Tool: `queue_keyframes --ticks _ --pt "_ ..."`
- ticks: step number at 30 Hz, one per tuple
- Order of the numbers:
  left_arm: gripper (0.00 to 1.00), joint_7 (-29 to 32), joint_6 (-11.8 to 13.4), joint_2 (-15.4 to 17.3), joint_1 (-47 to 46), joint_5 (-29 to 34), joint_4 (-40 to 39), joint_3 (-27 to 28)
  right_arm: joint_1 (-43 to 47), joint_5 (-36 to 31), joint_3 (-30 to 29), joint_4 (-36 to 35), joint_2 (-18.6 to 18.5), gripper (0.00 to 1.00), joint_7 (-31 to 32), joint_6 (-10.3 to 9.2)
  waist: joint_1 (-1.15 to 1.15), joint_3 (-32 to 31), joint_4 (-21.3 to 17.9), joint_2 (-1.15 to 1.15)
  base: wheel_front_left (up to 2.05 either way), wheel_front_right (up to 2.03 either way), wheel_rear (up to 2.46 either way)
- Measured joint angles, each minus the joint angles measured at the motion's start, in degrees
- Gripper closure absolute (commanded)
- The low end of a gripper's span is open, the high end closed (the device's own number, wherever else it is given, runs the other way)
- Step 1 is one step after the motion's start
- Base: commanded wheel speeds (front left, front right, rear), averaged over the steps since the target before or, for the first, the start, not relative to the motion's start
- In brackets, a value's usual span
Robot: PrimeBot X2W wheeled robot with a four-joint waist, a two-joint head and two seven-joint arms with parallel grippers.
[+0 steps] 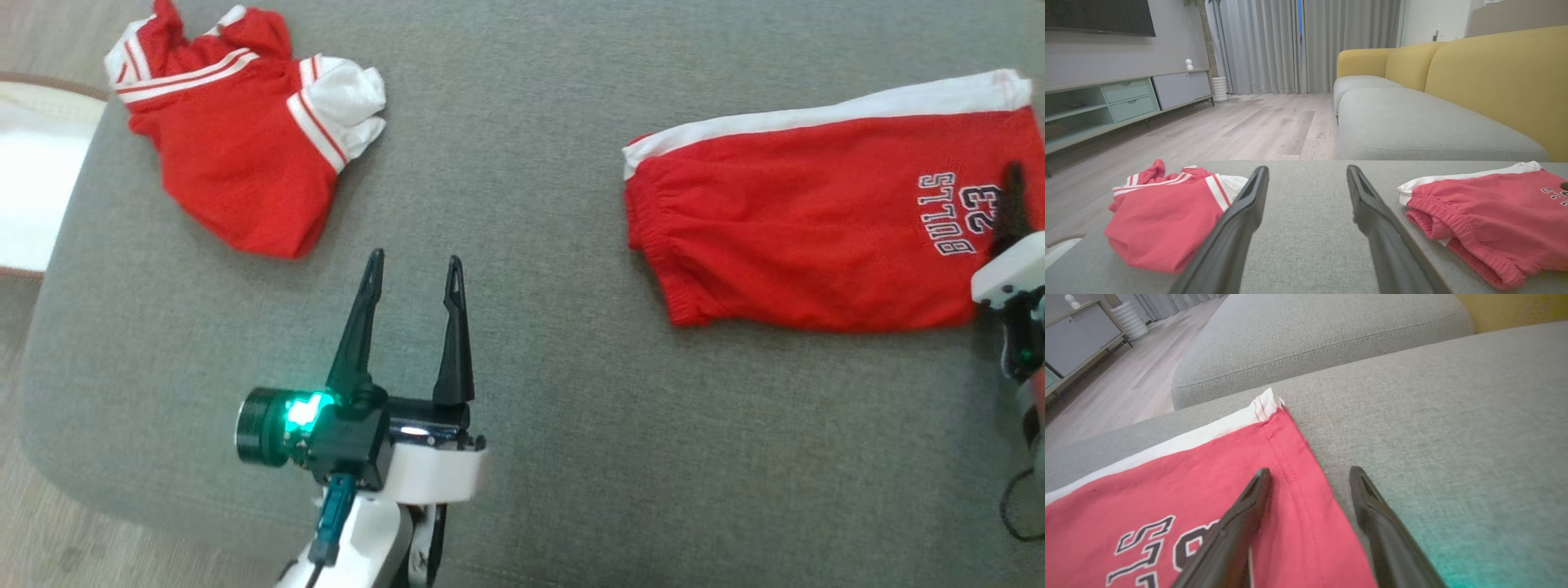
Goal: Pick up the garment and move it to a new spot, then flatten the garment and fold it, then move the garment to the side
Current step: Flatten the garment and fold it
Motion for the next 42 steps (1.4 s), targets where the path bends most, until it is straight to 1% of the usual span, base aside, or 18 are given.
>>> queue_keyframes --ticks 2,6,11,16,23,28,32,37,42 --pt "0.00 0.0 -0.9 -0.5 0.8 0.9 0.0 0.9 -0.7 0.0 -0.2 1.0 0.1 1.00 0.0 0.00 0.00 0.0 0.3 0.00 0.00 0.00 0.00" --pt "0.00 0.0 -1.5 -0.8 1.0 1.9 0.0 1.7 -1.3 -0.3 -0.3 1.8 0.6 1.00 0.0 0.00 0.00 -0.2 0.0 0.00 0.00 0.00 0.00" --pt "0.00 0.0 -3.2 -1.7 1.0 3.3 0.4 3.2 -1.3 -0.3 -0.7 1.9 2.1 1.00 -0.6 0.00 0.01 -0.8 -1.9 0.00 0.00 0.00 0.00" --pt "0.00 0.0 -4.6 -2.2 2.7 3.6 0.8 4.0 -0.7 0.6 -2.1 1.4 2.6 1.00 -1.0 0.00 0.01 -1.9 -5.0 0.00 0.00 0.00 0.00" --pt "0.00 0.0 -5.9 -2.6 3.1 4.3 2.3 4.9 3.7 0.6 -4.8 0.2 2.3 1.00 -1.1 0.00 0.01 -4.3 -10.2 0.00 0.00 0.00 0.00" --pt "0.00 0.0 -6.4 -2.9 3.3 4.8 2.6 5.3 5.8 0.6 -7.3 -3.7 2.3 1.00 -1.1 0.00 0.00 -6.2 -13.0 0.00 0.00 0.00 0.00" --pt "0.00 0.0 -7.0 -3.1 3.7 4.8 2.8 5.4 6.3 0.4 -7.7 -7.8 3.0 1.00 -1.1 0.00 0.00 -7.1 -14.1 0.00 0.00 0.00 0.00" --pt "0.00 0.0 -7.3 -3.4 4.3 5.3 3.2 6.4 6.9 -2.0 -6.9 -14.4 5.2 1.00 -1.1 0.00 0.00 -7.5 -13.4 0.00 0.00 0.00 0.00" --pt "0.00 0.0 -7.4 -3.4 4.3 5.8 3.7 6.7 7.0 -5.2 -4.8 -21.2 7.7 1.00 -1.2 0.00 0.00 -8.1 -11.6 0.00 0.00 0.00 0.00"
